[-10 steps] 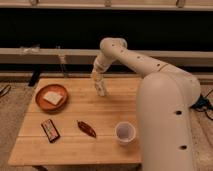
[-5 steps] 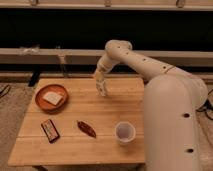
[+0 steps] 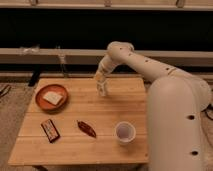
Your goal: Stand the bottle upright
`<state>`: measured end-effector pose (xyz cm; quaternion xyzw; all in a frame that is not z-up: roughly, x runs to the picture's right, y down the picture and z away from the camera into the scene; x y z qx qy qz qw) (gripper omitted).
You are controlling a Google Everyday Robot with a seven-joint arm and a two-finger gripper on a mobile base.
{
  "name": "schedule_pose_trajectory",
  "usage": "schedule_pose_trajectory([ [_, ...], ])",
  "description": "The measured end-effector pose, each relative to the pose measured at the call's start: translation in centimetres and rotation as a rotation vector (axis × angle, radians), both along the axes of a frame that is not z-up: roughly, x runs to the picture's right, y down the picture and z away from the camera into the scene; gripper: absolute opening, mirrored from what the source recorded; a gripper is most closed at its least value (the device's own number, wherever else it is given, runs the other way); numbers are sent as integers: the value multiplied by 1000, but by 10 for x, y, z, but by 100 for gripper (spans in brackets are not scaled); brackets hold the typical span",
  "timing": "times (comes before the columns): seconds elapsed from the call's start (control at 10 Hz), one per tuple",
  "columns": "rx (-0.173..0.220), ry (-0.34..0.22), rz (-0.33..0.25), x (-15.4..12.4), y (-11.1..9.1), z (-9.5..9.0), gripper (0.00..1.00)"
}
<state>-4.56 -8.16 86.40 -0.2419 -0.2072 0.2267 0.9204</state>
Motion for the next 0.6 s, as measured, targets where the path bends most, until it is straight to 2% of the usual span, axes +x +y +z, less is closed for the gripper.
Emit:
schedule_pose_trajectory([
  [0.6, 38, -26, 27, 10, -14, -7, 80],
])
